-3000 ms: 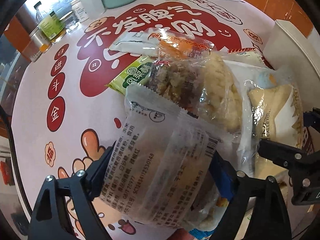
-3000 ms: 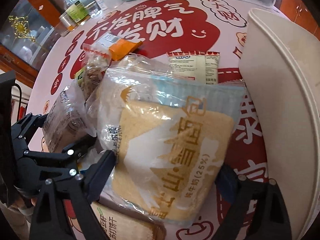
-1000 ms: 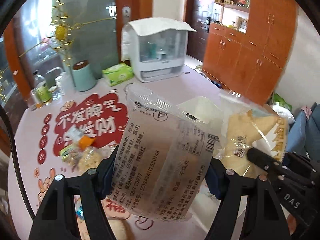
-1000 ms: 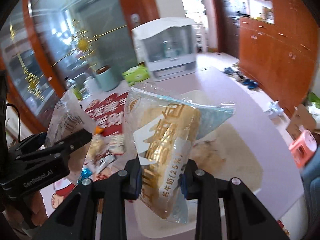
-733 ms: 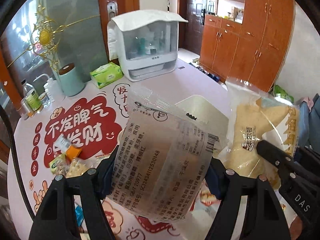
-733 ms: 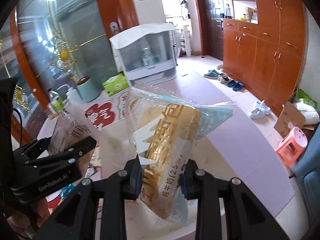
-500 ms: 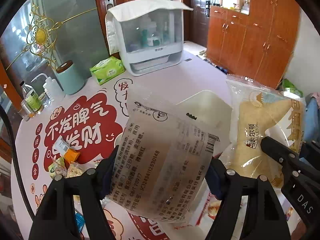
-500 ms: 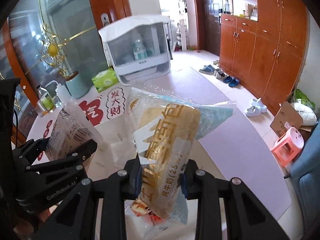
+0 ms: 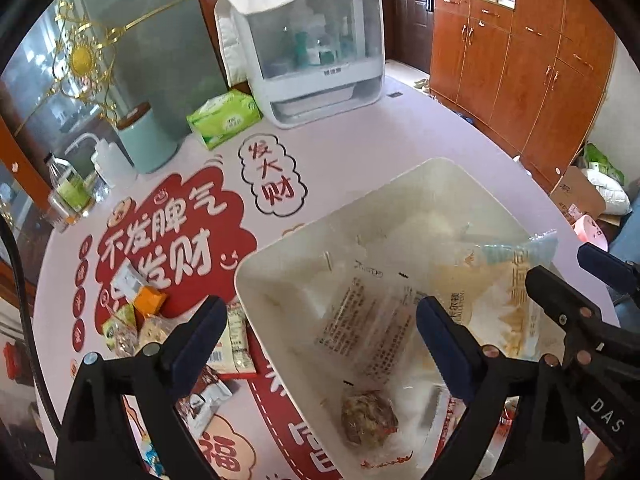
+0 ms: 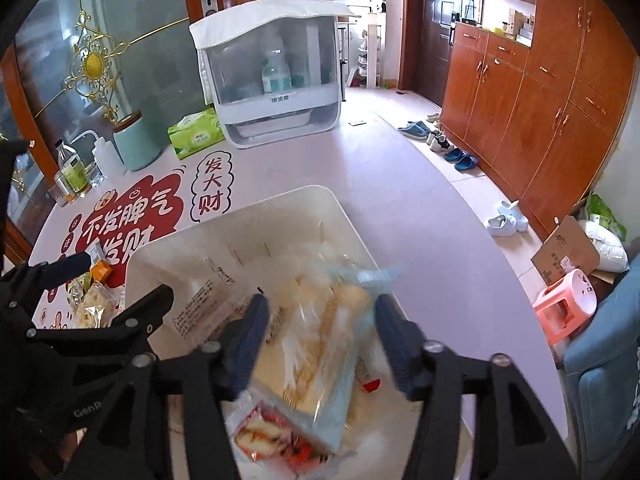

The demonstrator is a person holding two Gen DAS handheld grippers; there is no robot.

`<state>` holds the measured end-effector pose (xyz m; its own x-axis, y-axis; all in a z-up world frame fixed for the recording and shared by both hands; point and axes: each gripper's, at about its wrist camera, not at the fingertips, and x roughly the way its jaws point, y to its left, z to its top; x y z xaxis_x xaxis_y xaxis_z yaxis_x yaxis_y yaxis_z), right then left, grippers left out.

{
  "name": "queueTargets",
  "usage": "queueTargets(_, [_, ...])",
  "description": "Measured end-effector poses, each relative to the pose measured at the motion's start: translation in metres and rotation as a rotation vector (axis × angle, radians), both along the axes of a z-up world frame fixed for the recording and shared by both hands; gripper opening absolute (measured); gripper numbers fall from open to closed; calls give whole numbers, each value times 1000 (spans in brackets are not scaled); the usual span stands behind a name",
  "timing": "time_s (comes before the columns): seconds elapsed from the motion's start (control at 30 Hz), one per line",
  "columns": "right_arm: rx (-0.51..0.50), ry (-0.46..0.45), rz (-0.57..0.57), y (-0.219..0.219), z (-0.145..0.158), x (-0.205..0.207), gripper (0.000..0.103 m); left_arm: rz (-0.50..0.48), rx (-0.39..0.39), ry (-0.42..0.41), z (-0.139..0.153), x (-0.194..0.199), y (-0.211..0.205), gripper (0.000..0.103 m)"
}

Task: Organize snacks
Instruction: 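Carry both bags over the white tray and open both tools to drop them, then move both open tools back toward the remaining snacks on the table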

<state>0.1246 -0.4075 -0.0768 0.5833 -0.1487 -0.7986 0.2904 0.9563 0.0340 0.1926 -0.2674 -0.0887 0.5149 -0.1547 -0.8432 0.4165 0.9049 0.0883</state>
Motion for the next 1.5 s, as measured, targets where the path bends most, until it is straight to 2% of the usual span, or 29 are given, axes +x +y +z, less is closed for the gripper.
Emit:
queueTargets(0.07, [1, -3, -5, -1, -2, -2, 67, 3, -1, 7, -1, -1, 0, 95])
queueTargets(0.4, [24, 18, -6, 0, -10, -13, 68, 6, 6, 6, 2, -12, 1, 95])
queueTargets(0.73, [64, 22, -22, 5, -11, -31, 68, -2, 11, -33, 12, -31, 6, 95])
queueTargets(1.07, [100, 7, -3, 21, 0, -53, 68, 2, 3, -81, 32, -60, 29, 95])
queueTargets(1.27, [107, -19, 42, 38, 15, -65, 68, 1, -38, -110, 54, -79, 56, 95])
queueTargets(1.37, [108, -36, 70, 47, 25, -70, 68, -3, -38, -140, 66, -88, 70, 95])
queueTargets(1.5, [102, -79, 117, 62, 43, -74, 68, 31, 6, -259, 87, -103, 97, 99])
